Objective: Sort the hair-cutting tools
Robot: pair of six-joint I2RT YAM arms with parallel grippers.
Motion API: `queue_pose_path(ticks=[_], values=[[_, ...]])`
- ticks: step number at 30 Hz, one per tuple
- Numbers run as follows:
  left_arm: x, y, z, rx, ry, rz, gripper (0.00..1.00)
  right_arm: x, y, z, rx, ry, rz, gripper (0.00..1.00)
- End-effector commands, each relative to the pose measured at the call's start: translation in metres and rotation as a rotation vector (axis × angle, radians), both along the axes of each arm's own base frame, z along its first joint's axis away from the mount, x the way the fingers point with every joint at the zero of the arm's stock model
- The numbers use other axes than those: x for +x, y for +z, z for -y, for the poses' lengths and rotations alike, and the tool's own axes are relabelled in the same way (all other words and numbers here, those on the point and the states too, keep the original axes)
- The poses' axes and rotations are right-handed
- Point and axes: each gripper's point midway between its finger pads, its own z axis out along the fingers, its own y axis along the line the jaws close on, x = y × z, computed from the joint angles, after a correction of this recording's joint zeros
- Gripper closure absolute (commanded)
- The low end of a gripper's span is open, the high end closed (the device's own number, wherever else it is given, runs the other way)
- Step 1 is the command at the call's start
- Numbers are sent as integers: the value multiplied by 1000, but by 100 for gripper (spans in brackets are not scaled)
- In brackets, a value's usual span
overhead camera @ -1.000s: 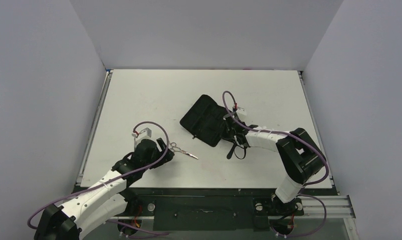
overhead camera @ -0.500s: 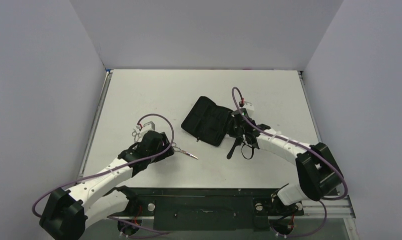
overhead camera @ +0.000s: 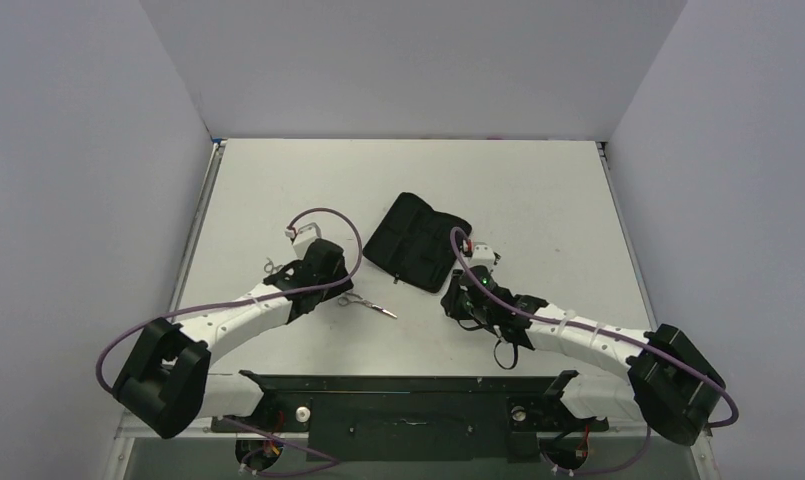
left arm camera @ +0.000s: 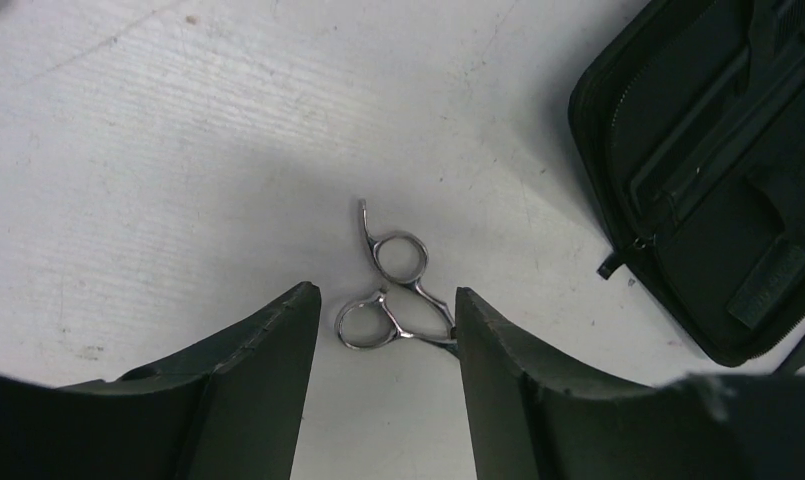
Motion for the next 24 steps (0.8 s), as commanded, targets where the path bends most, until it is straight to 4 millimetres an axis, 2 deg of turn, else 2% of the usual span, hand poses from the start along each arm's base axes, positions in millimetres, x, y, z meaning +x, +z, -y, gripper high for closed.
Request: queue_pose_path(ticks=[1, 5, 12, 19, 24], values=[[40, 22, 1, 30, 49, 108, 52, -2, 21, -26, 64, 53, 112, 90], [42, 2, -6, 71, 68, 51, 52, -12, 15, -45, 48, 121, 109, 100], [36, -25, -5, 87, 54, 0, 53, -19, 8, -72, 45, 177, 97, 100], [7, -46, -1, 48, 23, -51, 64, -24, 3, -91, 33, 215, 88, 100], [-12, -50, -3, 26, 19, -63, 69, -22, -2, -104, 23, 228, 81, 100]])
